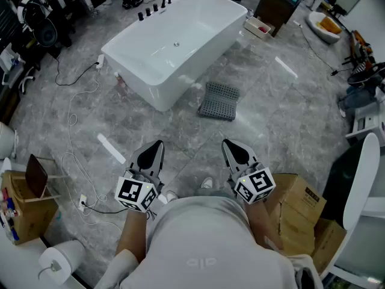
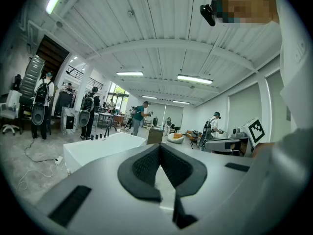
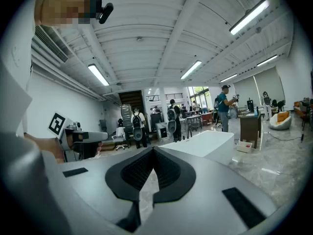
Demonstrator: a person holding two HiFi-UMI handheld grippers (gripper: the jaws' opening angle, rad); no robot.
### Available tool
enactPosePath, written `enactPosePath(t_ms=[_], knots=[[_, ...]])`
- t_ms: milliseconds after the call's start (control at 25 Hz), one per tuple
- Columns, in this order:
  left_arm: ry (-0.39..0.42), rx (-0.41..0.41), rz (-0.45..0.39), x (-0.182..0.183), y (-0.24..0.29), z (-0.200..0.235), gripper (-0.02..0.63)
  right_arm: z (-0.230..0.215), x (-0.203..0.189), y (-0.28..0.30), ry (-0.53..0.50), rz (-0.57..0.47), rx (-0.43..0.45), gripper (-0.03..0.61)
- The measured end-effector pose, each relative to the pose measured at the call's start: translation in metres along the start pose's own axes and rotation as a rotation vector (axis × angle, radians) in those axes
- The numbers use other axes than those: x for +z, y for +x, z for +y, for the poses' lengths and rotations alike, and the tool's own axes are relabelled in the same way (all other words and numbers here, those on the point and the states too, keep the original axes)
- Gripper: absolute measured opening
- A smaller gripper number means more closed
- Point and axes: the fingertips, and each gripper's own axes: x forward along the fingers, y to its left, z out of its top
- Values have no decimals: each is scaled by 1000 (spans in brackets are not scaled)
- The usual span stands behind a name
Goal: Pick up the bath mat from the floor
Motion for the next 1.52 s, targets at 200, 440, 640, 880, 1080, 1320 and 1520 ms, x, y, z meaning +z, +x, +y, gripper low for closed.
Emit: enactPosePath(t_ms=[200, 440, 640, 880, 1080, 1320, 1520], knots=[[15, 4, 8, -2, 38, -26, 15, -43, 4, -10, 1, -6, 5, 25], [27, 10, 24, -4, 79, -58, 15, -94, 10, -28, 42, -42, 9, 25], [35, 29, 34, -7, 122, -85, 15, -142, 12, -49, 88, -76, 1, 25], [68, 1, 83, -20, 164, -111, 15, -194, 3, -54, 128, -82, -26, 25], [66, -13, 118, -26, 199, -94, 15, -239, 2, -38, 165, -86, -102, 25], [46, -50, 124, -22, 249, -47, 15, -264, 5, 12, 178, -59, -146, 25], [24, -75, 130, -11, 282, 18, 15, -271, 15, 84, 165, -23, -160, 25]])
